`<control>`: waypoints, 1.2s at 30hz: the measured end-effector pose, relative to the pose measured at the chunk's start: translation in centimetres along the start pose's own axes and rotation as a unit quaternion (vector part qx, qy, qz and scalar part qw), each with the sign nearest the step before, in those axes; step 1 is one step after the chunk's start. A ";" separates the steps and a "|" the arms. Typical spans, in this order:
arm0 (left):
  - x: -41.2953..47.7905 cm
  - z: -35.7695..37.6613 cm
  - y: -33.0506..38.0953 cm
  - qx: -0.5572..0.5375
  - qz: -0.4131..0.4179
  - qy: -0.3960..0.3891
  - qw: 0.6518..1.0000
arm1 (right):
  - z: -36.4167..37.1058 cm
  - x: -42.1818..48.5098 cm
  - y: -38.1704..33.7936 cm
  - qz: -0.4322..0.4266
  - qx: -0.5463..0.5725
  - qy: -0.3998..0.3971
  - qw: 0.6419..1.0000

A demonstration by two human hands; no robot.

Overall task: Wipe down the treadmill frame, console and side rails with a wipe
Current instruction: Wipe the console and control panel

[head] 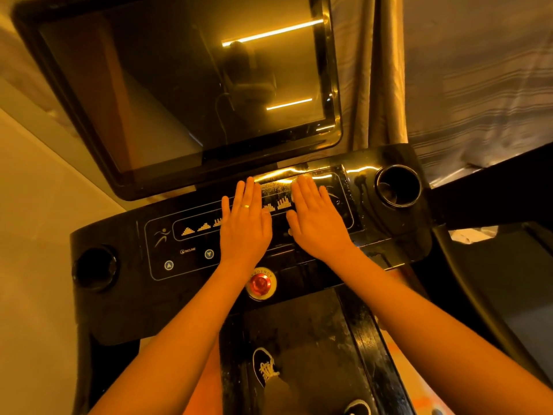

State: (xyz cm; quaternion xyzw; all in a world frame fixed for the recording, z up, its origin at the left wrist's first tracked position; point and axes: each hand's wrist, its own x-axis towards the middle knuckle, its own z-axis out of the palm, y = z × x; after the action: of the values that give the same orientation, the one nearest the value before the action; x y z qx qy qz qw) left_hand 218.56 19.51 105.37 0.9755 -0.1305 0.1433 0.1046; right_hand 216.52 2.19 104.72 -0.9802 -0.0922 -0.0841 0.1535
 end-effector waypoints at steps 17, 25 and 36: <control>0.6 1.3 2.1 0.002 -0.020 -0.009 1.000 | 1.5 -3.9 0.2 0.012 0.006 0.008 1.000; 0.7 1.4 2.0 0.005 -0.020 -0.005 1.000 | 2.8 -10.4 0.0 0.010 0.006 -0.007 1.000; 0.7 1.5 2.0 0.008 -0.018 -0.001 1.000 | -0.8 5.0 1.9 -0.004 -0.014 0.023 1.000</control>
State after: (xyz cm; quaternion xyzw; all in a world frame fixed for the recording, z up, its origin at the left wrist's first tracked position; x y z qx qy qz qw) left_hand 219.03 17.05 104.51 0.9786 -0.1118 0.1415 0.0989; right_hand 221.66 0.91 105.90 -0.9797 -0.0917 -0.1084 0.1418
